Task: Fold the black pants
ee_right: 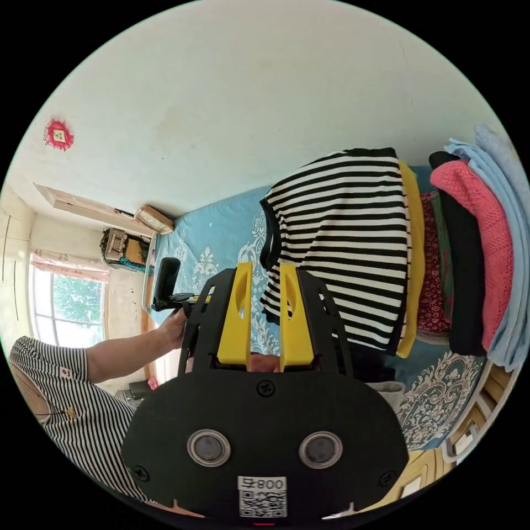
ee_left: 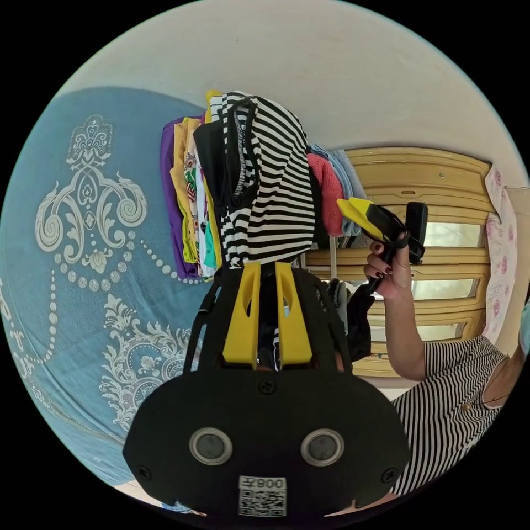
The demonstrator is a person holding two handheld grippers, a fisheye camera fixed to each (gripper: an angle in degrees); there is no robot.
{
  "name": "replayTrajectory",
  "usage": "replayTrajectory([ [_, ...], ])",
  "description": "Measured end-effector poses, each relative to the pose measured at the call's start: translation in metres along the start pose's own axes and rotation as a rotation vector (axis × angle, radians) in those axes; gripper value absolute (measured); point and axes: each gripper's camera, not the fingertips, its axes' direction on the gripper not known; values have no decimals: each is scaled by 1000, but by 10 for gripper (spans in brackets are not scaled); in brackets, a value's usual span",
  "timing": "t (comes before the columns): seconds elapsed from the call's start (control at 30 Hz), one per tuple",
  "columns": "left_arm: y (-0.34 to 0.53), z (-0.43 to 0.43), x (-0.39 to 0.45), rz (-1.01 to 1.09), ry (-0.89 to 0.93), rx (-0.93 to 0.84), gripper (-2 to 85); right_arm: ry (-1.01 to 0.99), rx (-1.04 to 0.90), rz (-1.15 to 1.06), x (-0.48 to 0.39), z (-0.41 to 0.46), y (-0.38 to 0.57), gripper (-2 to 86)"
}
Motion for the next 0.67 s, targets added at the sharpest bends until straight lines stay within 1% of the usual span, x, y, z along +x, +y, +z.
replayTrajectory([
  [0.03,1,-1,4,12,13,1,43,12,28,10,4,-13,2,82],
  [0.1,3,-1,12,28,33,1,44,55,159,79,26,-79,16,82],
  [0.13,4,-2,19,46,41,3,45,71,197,102,33,-97,22,82],
  [0.2,3,1,32,82,47,-8,47,162,339,204,62,-165,53,83],
  [0.23,1,4,43,111,56,-18,50,189,371,234,70,-181,61,84],
  [0.3,-4,12,60,156,68,-37,53,299,495,372,105,-239,96,91],
  [0.33,-8,18,73,189,77,-51,55,308,521,408,115,-251,104,96],
  [0.4,-13,28,93,234,94,-67,56,261,606,552,162,-287,128,112],
  [0.5,-18,45,124,291,113,-82,57,161,667,665,207,-310,138,130],
  [0.6,-17,59,148,316,127,-95,57,54,672,722,232,-315,129,134],
  [0.67,-14,69,163,327,121,-112,56,11,634,757,242,-311,121,131],
])
